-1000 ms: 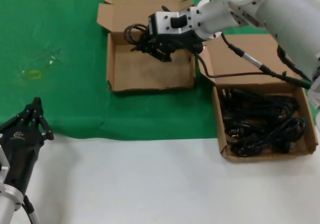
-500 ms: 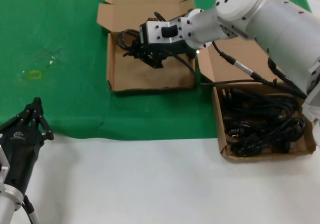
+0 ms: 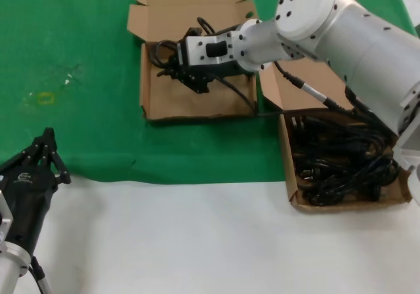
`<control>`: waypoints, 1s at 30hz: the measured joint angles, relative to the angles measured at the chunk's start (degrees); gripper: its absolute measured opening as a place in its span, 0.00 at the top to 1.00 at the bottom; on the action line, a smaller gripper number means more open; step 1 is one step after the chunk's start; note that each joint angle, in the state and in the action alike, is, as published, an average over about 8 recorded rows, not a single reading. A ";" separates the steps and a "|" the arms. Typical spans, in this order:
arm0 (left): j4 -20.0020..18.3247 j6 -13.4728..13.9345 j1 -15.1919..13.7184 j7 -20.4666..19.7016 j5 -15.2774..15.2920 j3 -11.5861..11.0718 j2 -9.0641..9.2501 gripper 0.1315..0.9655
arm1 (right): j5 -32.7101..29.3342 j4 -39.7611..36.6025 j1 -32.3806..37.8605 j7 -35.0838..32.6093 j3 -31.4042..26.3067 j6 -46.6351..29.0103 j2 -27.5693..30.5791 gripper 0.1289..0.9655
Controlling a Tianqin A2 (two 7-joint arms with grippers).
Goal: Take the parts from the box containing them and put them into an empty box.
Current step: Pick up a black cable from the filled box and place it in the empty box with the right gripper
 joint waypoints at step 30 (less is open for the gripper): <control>0.00 0.00 0.00 0.00 0.01 0.00 0.00 0.99 | -0.80 1.10 -1.95 -1.23 0.00 3.65 0.00 0.93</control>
